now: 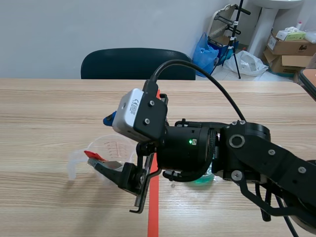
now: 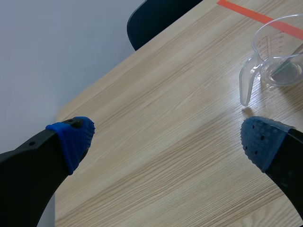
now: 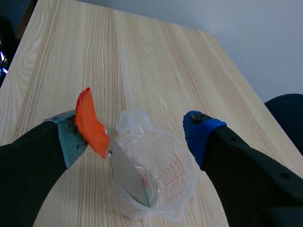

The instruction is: Do the redox reaction experiment

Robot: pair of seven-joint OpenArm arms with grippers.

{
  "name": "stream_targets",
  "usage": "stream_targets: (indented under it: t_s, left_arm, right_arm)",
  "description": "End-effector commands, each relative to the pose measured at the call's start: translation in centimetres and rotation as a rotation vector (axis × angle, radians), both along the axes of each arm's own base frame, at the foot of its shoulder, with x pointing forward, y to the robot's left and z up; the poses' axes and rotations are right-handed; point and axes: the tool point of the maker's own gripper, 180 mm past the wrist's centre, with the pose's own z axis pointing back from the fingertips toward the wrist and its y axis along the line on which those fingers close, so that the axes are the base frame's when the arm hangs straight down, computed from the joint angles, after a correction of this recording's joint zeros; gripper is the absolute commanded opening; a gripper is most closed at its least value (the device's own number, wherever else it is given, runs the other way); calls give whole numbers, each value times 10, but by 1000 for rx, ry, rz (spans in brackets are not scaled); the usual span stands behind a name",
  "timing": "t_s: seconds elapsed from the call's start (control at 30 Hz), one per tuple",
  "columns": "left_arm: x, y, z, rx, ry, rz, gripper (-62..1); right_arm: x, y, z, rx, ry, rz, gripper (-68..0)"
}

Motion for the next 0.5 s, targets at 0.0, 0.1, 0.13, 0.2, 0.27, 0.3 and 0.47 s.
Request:
stream_targets:
  t_s: [0.0,0.1,0.13,0.2,0.27,0.3,0.47]
  left_arm:
    - [2,-1,7,-9,-31,-1,14]
    - [2,-1,7,-9,-30,-1,14]
    - [2,-1,7,-9,-30,-1,14]
    - [2,-1,7,-9,-30,-1,14]
    - [2,-1,7,-9,-30,-2,14]
    - [2,-1,7,-9,-30,-2,14]
    - [2,-1,7,-9,-30,-2,14]
  right_arm:
    - [5,-1,15,44,-30,2,-379]
    - [5,-1,15,44,-29,2,-508]
    - [5,-1,15,44,-29,2,-549]
    - [6,-2,15,44,-31,-1,-619]
    - [8,-4,16,45,-34,-9,-671]
    - [10,-5,17,46,-36,-14,-669]
    - [23,-13,31,119,16,-60,-669]
